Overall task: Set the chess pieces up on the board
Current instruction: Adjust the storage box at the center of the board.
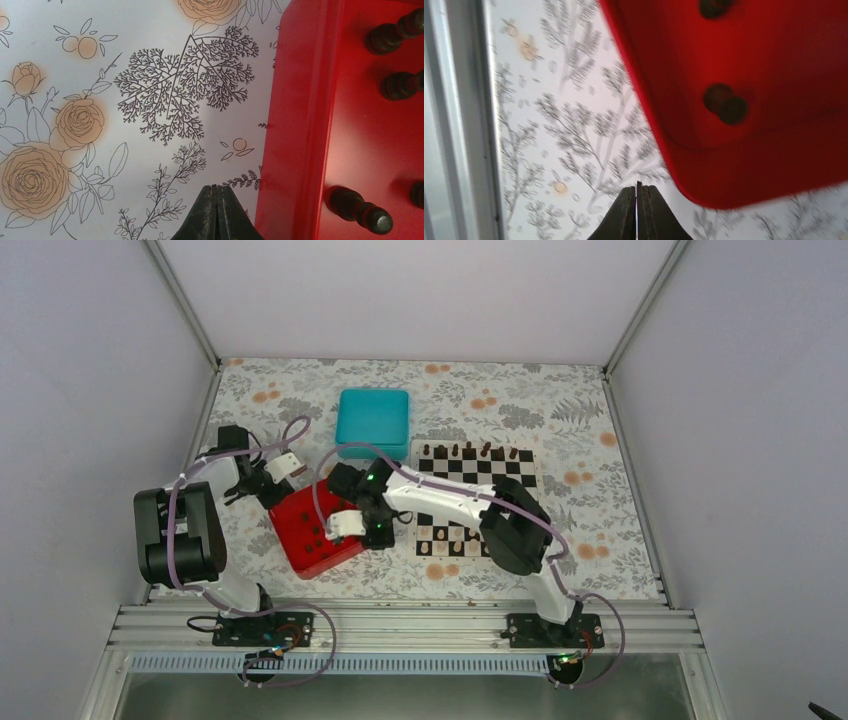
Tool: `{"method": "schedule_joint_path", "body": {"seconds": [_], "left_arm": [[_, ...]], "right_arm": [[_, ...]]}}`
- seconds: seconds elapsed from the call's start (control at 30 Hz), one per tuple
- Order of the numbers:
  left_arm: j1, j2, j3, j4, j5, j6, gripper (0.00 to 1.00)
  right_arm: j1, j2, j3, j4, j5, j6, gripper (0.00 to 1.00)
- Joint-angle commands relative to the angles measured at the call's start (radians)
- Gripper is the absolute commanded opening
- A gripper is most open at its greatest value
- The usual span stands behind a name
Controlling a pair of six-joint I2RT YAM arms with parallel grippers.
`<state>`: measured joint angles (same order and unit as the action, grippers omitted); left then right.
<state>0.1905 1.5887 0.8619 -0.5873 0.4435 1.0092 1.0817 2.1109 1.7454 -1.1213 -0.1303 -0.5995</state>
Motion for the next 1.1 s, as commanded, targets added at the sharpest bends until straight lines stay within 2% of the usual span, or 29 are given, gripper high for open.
{"method": "schedule_joint_path", "body": {"seconds": [0.0,0.37,0.8,1.07], "left_arm": [[0.003,0.004,0.009,-0.022,0.009,0.020,0.02],[0.004,0.010,-0.014,-0.018,-0.019,0.036,0.02],[0.009,0.000,-0.009,-0.049,-0.046,0.046,0.02],[0.008,-0.060,-0.042,-0.071,-0.067,0.052,0.02]], "right_arm": [[0.030,0.042,0.032,0.019,-0.047,0.006,0.04],[0.023,0.137,0.124,0.062,-0.027,0.059,0.04],[-0.096,0.198,0.280,0.091,0.036,0.080,0.04],[-0.152,0.232,0.297,0.154,0.056,0.080,0.04]]}}
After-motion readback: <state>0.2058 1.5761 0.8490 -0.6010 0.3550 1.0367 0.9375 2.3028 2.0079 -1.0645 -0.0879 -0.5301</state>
